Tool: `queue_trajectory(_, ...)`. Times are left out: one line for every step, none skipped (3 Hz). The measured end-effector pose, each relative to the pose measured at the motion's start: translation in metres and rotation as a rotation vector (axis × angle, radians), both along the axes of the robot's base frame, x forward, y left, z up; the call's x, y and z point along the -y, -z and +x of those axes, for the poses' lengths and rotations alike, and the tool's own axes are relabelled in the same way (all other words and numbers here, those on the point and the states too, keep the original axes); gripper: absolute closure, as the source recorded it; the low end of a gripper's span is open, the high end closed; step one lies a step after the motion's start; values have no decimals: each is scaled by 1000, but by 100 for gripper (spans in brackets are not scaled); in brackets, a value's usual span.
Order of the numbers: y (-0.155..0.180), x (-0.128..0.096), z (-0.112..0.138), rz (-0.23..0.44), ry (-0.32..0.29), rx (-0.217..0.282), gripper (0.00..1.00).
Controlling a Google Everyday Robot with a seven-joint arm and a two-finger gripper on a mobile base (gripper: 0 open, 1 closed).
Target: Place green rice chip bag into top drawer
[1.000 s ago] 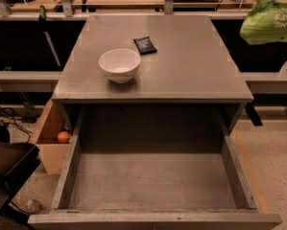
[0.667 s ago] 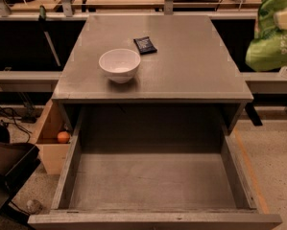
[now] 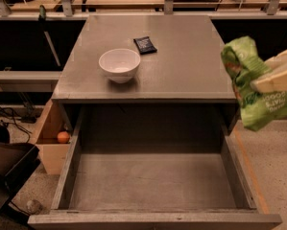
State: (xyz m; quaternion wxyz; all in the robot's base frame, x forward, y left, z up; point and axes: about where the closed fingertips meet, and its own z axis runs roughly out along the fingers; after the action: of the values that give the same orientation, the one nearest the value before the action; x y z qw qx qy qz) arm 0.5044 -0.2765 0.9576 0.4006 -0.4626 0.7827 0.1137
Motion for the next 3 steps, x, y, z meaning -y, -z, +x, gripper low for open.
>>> queue_trajectory(74, -10, -3, 38, -172, -183, 100)
queue_trajectory(132, -22, -32, 113, -366, -362, 100)
queue_trajectory(155, -30, -56, 156, -496, -440, 100)
